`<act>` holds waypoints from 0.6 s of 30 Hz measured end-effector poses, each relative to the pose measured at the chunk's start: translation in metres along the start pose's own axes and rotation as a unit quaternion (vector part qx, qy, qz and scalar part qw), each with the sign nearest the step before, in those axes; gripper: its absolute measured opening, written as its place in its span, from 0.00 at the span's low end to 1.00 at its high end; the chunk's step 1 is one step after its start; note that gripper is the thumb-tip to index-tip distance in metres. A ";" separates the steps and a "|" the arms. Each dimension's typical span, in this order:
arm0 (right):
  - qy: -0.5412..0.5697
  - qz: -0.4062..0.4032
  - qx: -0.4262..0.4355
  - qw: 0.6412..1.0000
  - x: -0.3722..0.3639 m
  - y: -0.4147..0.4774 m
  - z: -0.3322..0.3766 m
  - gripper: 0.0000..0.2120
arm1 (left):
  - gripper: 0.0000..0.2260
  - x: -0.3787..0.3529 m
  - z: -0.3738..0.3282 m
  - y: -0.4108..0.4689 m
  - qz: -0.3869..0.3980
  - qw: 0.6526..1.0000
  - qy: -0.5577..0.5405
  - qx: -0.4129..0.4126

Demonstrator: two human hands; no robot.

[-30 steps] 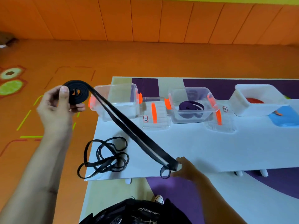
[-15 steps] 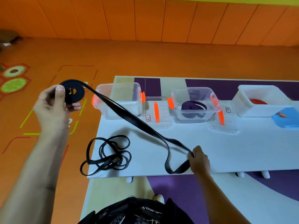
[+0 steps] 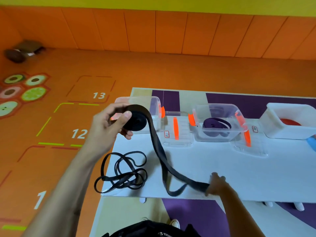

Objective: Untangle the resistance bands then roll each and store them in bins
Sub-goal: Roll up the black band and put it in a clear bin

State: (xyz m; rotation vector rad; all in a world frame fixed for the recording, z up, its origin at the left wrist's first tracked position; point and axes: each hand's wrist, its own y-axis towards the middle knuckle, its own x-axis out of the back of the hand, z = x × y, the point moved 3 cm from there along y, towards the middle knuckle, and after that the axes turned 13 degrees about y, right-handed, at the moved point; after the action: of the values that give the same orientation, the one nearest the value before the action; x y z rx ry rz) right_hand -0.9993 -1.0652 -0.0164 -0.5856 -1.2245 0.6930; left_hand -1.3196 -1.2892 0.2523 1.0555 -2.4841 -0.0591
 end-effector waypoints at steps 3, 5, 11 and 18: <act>0.083 -0.077 0.162 0.980 0.039 -0.018 0.062 0.28 | 0.13 -0.007 -0.005 -0.001 0.028 1.000 0.003 -0.002; 0.196 -0.141 0.301 0.923 0.064 -0.055 0.113 0.14 | 0.13 -0.011 -0.008 -0.002 0.049 0.999 0.004 -0.004; 0.391 -0.087 0.555 0.729 0.096 -0.186 0.217 0.09 | 0.12 -0.025 -0.016 -0.006 0.095 0.995 -0.002 -0.008; 0.414 0.085 0.562 0.711 0.071 -0.194 0.224 0.13 | 0.12 -0.028 -0.014 -0.007 0.090 0.995 -0.024 -0.021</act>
State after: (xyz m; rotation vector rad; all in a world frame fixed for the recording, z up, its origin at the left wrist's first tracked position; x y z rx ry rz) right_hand -1.1716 -1.1327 0.2255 0.0858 0.2177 1.0185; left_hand -1.2919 -1.2733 0.2533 0.8187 -2.5978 -0.0813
